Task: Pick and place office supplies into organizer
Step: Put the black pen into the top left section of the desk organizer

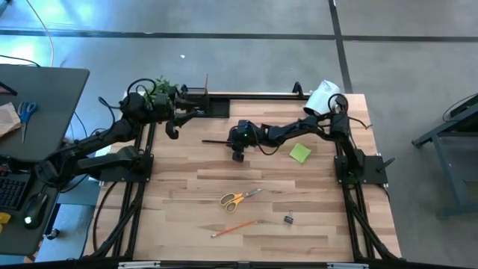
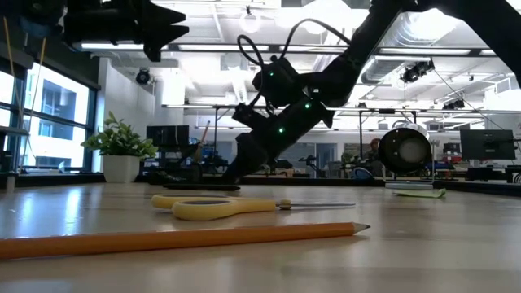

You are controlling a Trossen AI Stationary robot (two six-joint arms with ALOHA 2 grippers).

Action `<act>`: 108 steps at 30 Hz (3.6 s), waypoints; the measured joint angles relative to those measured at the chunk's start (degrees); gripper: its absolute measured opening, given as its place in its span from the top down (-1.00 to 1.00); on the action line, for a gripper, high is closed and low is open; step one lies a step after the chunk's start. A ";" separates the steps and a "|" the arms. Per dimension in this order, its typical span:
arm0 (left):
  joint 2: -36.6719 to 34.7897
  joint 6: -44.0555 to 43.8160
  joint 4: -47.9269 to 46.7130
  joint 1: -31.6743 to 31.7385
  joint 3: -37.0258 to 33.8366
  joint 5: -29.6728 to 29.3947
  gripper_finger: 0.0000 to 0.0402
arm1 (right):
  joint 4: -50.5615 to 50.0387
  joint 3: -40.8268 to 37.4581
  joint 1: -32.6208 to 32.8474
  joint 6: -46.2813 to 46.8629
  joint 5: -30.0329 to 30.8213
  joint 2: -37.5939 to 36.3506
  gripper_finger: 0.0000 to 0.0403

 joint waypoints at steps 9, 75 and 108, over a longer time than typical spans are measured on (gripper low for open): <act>0.00 -0.93 -7.06 -0.62 0.00 0.72 0.21 | -2.32 0.04 -0.92 -0.47 -1.06 0.68 0.51; 30.42 3.80 36.67 -23.52 0.00 -12.82 0.21 | 51.42 -41.39 4.06 10.56 -10.59 -38.26 0.91; 41.68 7.84 38.86 -29.25 6.80 -17.60 0.85 | 51.99 -37.48 4.42 10.52 -9.03 -29.57 0.88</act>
